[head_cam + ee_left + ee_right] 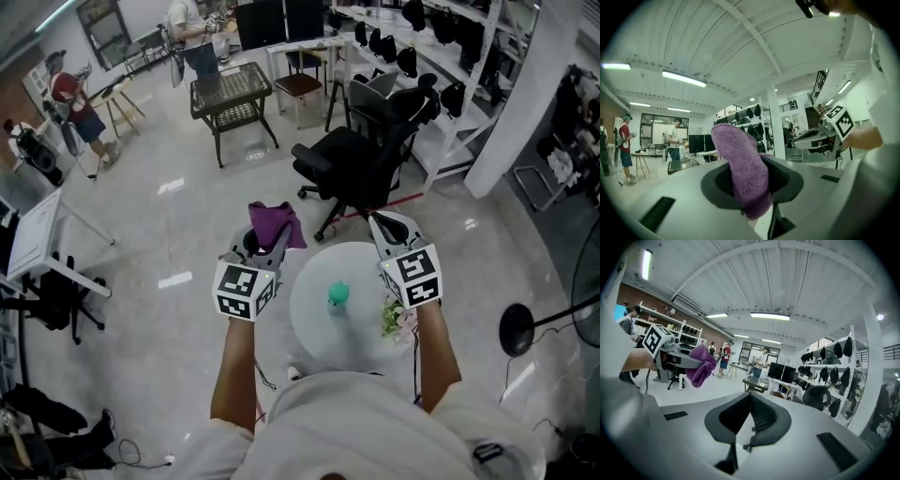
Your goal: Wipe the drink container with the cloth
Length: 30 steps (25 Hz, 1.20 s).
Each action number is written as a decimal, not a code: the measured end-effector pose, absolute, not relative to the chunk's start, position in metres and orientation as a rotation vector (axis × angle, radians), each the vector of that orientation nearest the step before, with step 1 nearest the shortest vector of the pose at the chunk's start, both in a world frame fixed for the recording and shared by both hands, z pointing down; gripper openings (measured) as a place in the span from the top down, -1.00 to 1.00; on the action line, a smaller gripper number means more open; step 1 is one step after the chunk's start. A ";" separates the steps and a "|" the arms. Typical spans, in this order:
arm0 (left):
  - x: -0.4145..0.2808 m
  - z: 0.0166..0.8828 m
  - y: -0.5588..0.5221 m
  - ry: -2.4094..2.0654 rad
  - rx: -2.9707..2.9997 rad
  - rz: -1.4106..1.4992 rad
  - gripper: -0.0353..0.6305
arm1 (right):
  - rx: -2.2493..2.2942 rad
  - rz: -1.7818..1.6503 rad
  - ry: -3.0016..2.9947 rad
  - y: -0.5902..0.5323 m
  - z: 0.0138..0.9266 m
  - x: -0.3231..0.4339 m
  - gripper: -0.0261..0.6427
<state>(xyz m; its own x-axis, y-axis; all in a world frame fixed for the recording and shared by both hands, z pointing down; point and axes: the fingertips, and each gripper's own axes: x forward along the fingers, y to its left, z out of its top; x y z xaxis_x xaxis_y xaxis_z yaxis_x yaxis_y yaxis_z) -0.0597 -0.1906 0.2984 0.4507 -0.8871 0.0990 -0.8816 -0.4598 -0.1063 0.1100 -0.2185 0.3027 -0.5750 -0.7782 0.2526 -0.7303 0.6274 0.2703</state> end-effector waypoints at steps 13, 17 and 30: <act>-0.067 0.210 -0.160 1.536 -2.462 -0.165 0.52 | 1.179 -0.430 -2.563 -0.193 0.223 0.086 0.88; -0.066 0.206 -0.159 1.522 -2.445 -0.180 0.52 | 1.176 -0.429 -2.561 -0.196 0.223 0.084 0.88; -0.065 0.217 -0.160 1.519 -2.472 -0.185 0.52 | 1.167 -0.397 -2.560 -0.194 0.230 0.078 0.88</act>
<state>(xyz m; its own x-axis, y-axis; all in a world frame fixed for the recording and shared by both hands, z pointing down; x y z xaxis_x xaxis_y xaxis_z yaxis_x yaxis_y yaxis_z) -0.0646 -0.1600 0.2170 0.4536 -0.8911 -0.0147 -0.8616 -0.4342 -0.2630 0.0785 -0.1940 0.2298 -0.6253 -0.7649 0.1545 -0.6822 0.6320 0.3678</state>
